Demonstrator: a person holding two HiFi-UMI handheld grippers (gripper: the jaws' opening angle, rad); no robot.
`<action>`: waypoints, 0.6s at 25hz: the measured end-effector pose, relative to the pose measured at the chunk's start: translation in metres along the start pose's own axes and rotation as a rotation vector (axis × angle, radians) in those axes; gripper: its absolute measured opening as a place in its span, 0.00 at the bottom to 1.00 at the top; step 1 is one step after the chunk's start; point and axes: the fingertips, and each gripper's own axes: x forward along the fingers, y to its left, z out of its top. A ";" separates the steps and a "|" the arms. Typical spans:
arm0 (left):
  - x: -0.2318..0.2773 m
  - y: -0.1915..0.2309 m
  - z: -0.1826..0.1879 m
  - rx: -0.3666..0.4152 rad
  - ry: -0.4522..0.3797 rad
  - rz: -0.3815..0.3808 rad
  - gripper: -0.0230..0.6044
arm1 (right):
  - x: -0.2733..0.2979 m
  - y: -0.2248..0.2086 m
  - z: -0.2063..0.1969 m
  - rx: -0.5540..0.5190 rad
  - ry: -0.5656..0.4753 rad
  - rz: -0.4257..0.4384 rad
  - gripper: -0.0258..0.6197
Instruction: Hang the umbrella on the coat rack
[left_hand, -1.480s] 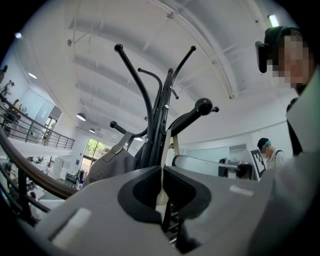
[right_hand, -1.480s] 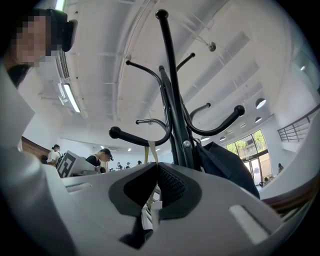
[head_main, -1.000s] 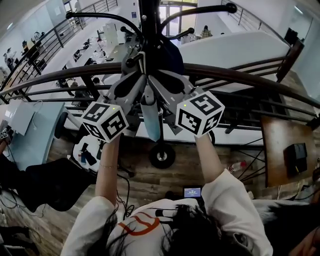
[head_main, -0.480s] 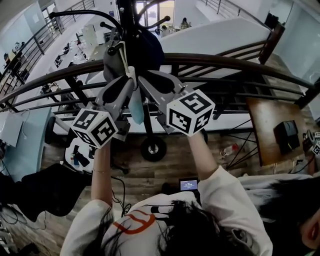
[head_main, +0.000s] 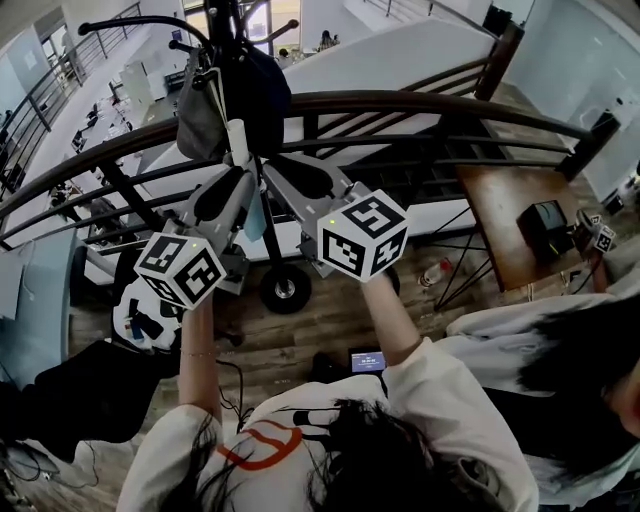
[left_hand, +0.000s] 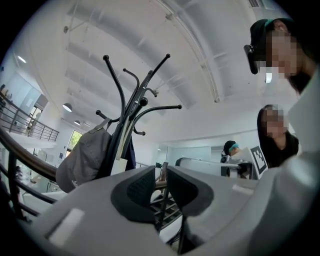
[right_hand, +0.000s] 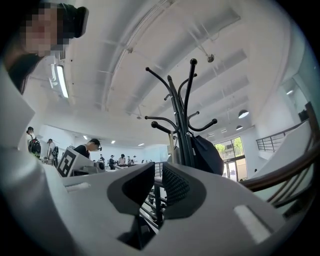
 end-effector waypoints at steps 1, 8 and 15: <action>-0.002 -0.005 -0.003 -0.005 0.004 -0.006 0.11 | -0.006 0.002 -0.002 0.002 0.000 -0.009 0.13; -0.036 -0.035 -0.029 -0.028 0.053 -0.039 0.11 | -0.042 0.032 -0.021 0.016 0.020 -0.071 0.10; -0.084 -0.063 -0.048 -0.047 0.098 -0.032 0.11 | -0.073 0.071 -0.039 0.045 0.026 -0.107 0.07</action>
